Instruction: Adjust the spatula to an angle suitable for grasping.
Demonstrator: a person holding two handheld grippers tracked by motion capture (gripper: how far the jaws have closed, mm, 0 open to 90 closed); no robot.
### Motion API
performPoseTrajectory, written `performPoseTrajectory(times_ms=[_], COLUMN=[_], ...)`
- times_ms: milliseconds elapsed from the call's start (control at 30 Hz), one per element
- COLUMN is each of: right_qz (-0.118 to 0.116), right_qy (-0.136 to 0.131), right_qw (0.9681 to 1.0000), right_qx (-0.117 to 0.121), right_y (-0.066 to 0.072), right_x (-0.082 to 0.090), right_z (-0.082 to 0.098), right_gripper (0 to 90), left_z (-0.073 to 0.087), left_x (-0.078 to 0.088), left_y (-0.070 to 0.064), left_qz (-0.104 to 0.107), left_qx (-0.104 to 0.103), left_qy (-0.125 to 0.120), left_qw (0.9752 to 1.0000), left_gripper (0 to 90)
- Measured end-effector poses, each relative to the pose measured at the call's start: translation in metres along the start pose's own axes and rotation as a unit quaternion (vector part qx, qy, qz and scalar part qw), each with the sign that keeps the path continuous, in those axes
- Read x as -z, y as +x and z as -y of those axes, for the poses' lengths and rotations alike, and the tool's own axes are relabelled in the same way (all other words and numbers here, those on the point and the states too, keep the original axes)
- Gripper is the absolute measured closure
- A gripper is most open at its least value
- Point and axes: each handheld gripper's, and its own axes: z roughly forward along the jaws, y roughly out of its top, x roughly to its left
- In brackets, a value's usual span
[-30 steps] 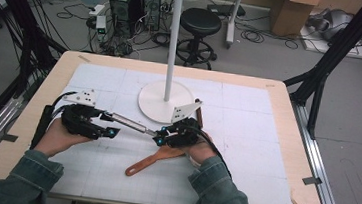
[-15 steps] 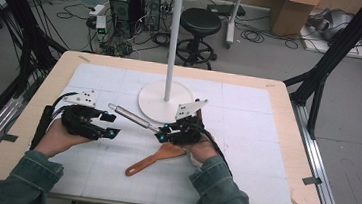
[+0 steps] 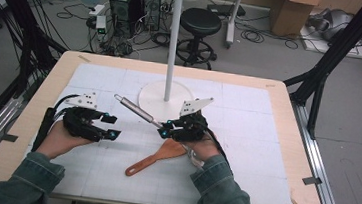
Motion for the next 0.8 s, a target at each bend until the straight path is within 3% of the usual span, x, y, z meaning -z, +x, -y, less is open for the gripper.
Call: performPoseTrajectory(times_ms=[800], right_qz=[0.017], right_qy=[-0.051], right_qw=[0.9982], right_qx=[-0.027], right_y=[-0.004], right_x=[0.014], right_z=[-0.007], right_gripper=[73.6], left_z=[-0.002], left_x=[-0.011], left_y=[-0.003], left_qz=[0.003], left_qx=[-0.004], left_qy=[-0.005], left_qw=[1.0], left_gripper=[41.5])
